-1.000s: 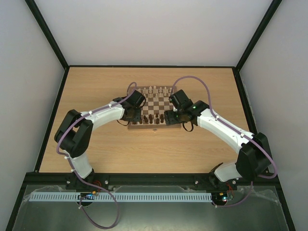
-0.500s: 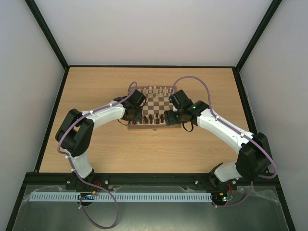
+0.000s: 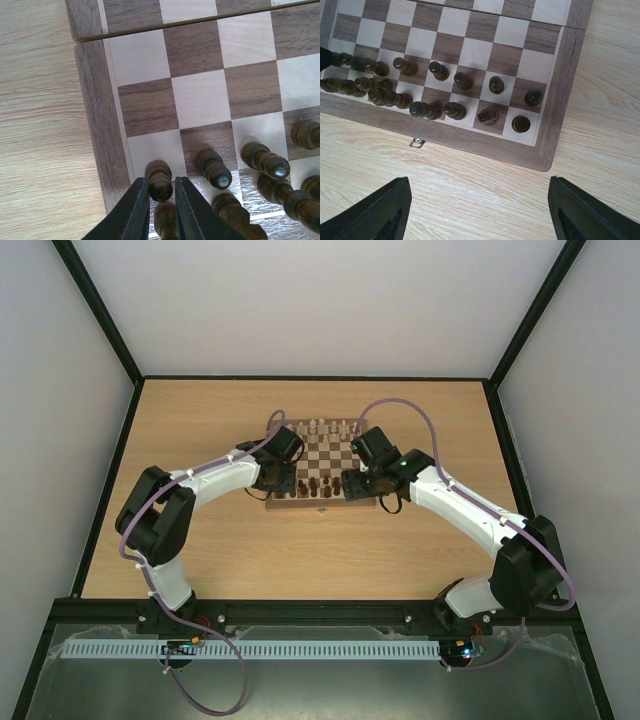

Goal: Set up the chess pieces on the board
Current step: Adjust the chess piece on the chessboard.

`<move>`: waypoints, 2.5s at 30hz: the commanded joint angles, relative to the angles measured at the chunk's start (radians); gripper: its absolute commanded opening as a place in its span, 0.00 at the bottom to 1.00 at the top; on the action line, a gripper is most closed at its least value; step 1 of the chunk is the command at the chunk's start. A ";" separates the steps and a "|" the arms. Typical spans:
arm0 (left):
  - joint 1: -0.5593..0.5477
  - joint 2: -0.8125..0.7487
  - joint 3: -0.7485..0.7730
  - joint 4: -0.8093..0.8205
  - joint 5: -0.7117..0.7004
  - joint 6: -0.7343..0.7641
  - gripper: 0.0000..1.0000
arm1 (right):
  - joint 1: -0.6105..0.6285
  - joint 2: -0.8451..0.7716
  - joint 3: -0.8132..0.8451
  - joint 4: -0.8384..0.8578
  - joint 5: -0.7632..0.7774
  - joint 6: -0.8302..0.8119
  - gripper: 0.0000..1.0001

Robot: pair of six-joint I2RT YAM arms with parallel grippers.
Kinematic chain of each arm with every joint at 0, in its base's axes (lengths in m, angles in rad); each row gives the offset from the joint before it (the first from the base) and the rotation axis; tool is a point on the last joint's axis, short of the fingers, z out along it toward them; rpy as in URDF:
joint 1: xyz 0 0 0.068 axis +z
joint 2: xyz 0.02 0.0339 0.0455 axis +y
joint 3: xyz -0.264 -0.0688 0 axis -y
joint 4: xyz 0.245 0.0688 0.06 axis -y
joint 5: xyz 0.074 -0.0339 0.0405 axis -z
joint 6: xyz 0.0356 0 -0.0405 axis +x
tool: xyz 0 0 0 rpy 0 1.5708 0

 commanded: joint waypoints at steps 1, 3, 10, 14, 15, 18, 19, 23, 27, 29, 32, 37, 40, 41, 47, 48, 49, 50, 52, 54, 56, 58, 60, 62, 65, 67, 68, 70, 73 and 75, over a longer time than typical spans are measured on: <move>0.005 -0.008 0.018 0.000 -0.009 0.003 0.18 | -0.004 -0.013 -0.012 -0.007 -0.006 -0.002 0.76; 0.004 -0.014 0.019 0.001 -0.013 0.001 0.21 | -0.004 -0.013 -0.012 -0.008 -0.005 -0.003 0.75; 0.006 -0.038 0.036 -0.009 -0.018 0.000 0.27 | -0.004 -0.014 -0.011 -0.009 -0.003 -0.003 0.75; 0.005 -0.063 0.050 -0.020 -0.011 0.001 0.29 | -0.004 -0.012 -0.009 -0.009 0.005 -0.003 0.76; 0.005 -0.071 0.052 -0.022 -0.011 0.002 0.30 | -0.003 -0.010 -0.007 -0.010 0.004 -0.004 0.76; 0.006 -0.102 0.057 -0.030 -0.012 0.003 0.32 | -0.004 -0.004 -0.005 -0.010 0.011 -0.003 0.76; 0.005 -0.114 0.057 -0.033 -0.013 0.004 0.34 | -0.004 -0.003 -0.005 -0.010 0.012 -0.002 0.76; 0.006 -0.151 0.058 -0.043 -0.023 0.011 0.38 | -0.004 0.014 0.004 -0.010 0.016 0.000 0.76; 0.006 -0.186 0.048 -0.045 -0.030 0.015 0.48 | -0.004 0.029 0.018 -0.010 0.020 0.004 0.76; 0.005 -0.199 0.041 -0.043 -0.030 0.016 0.53 | -0.003 0.037 0.026 -0.009 0.016 0.008 0.75; 0.005 -0.214 0.034 -0.042 -0.028 0.020 0.60 | -0.004 0.056 0.047 -0.008 0.002 0.015 0.74; 0.009 -0.242 0.013 -0.032 -0.032 0.028 0.68 | -0.004 0.098 0.101 -0.010 -0.034 0.020 0.71; 0.019 -0.258 -0.004 -0.026 -0.025 0.033 0.69 | 0.000 0.130 0.140 -0.009 -0.063 0.023 0.69; 0.025 -0.263 -0.009 -0.023 -0.021 0.033 0.70 | 0.002 0.143 0.155 -0.010 -0.069 0.024 0.68; 0.047 -0.302 -0.044 -0.001 0.007 0.033 0.73 | 0.025 0.244 0.254 -0.033 -0.070 0.013 0.63; 0.049 -0.308 -0.047 0.001 0.011 0.033 0.73 | 0.032 0.262 0.274 -0.042 -0.070 0.010 0.62; 0.050 -0.314 -0.049 0.001 0.013 0.033 0.73 | 0.039 0.282 0.293 -0.048 -0.069 0.006 0.61; 0.050 -0.318 -0.051 0.003 0.016 0.032 0.73 | 0.045 0.303 0.312 -0.055 -0.067 0.004 0.60; 0.050 -0.323 -0.052 0.001 0.020 0.033 0.73 | 0.054 0.346 0.352 -0.071 -0.064 -0.003 0.59; 0.052 -0.328 -0.056 0.004 0.022 0.033 0.73 | 0.063 0.382 0.385 -0.084 -0.062 -0.009 0.58; 0.052 -0.327 -0.056 0.006 0.025 0.033 0.73 | 0.068 0.419 0.411 -0.095 -0.062 -0.014 0.57; 0.054 -0.327 -0.056 0.007 0.030 0.033 0.73 | 0.075 0.475 0.455 -0.118 -0.057 -0.023 0.47; 0.054 -0.325 -0.055 0.009 0.031 0.033 0.73 | 0.077 0.501 0.463 -0.127 -0.055 -0.027 0.47; 0.054 -0.325 -0.053 0.009 0.031 0.034 0.73 | 0.078 0.521 0.464 -0.131 -0.054 -0.030 0.47; 0.055 -0.323 -0.053 0.009 0.030 0.035 0.73 | 0.079 0.543 0.490 -0.134 -0.051 -0.035 0.46; 0.056 -0.325 -0.055 0.009 0.027 0.034 0.74 | 0.081 0.546 0.492 -0.128 -0.040 -0.032 0.47; 0.057 -0.326 -0.056 0.011 0.027 0.033 0.74 | 0.080 0.544 0.493 -0.124 -0.035 -0.030 0.47; 0.058 -0.329 -0.059 0.015 0.025 0.032 0.74 | 0.079 0.538 0.500 -0.119 -0.016 -0.030 0.48; 0.060 -0.334 -0.061 0.018 0.025 0.031 0.74 | 0.071 0.520 0.513 -0.119 0.004 -0.031 0.50; 0.060 -0.337 -0.061 0.018 0.024 0.030 0.74 | 0.060 0.502 0.509 -0.119 0.017 -0.030 0.51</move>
